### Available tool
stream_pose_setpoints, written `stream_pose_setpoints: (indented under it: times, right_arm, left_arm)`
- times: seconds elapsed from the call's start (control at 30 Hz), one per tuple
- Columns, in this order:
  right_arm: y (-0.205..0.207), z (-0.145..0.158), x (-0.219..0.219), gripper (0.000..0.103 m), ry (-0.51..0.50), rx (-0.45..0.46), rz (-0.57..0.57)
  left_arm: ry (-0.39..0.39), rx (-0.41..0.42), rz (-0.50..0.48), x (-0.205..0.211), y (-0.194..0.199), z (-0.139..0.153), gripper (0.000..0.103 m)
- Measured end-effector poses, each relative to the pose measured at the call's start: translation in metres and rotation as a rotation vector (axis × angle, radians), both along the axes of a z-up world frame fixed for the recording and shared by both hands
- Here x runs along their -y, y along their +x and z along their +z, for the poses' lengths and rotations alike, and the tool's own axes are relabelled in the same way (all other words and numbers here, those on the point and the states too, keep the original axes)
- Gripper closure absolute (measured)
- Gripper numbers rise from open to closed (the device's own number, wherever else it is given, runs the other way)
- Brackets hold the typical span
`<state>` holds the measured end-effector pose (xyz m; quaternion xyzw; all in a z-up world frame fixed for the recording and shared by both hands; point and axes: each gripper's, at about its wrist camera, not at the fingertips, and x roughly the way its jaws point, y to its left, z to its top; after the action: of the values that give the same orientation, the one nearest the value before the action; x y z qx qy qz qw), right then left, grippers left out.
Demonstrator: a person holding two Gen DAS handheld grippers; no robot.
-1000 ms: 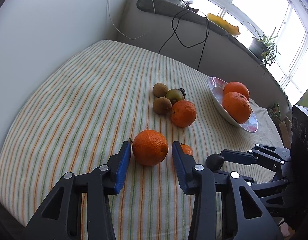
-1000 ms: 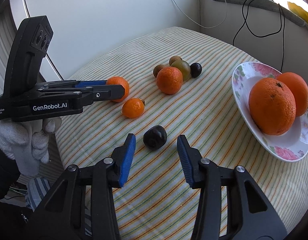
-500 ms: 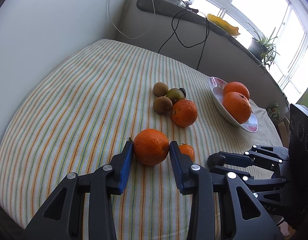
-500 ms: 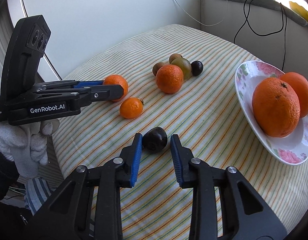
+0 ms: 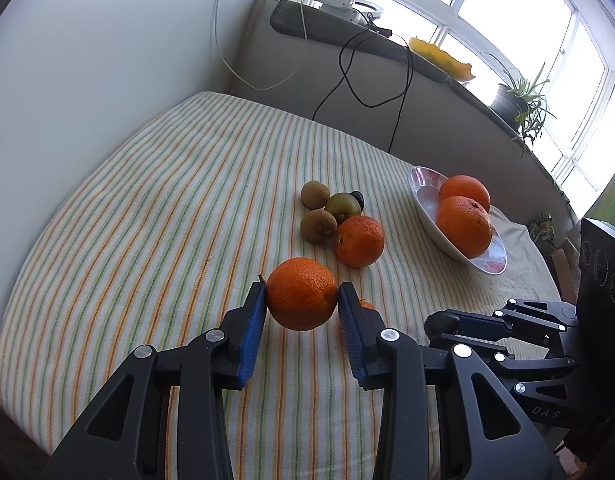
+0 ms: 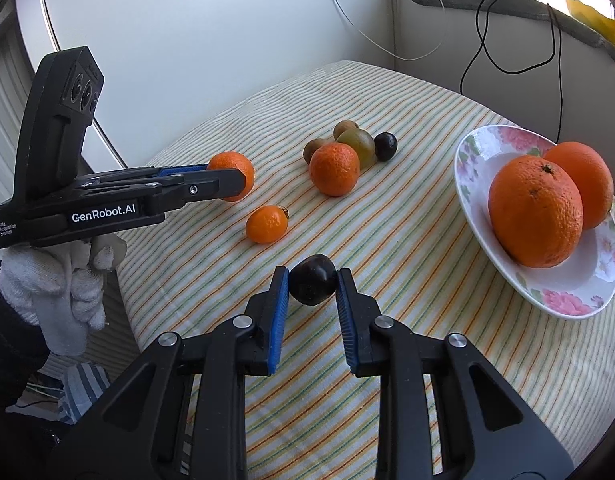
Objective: Organize fruits
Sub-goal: 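Close the right gripper on the dark plum while the left gripper grasps a mandarin, then carry the plum and mandarin over the bowl and open both grippers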
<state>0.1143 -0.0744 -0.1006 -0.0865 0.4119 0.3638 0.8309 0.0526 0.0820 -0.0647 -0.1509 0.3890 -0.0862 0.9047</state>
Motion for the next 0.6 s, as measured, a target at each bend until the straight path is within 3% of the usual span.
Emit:
stream_pose_setpoints:
  times: [0.6]
  right_arm:
    - [0.006, 0.029, 0.061, 0.078, 0.085, 0.034, -0.117]
  left_arm:
    - [0.001, 0.074, -0.11, 0.049, 0.029, 0.029, 0.068]
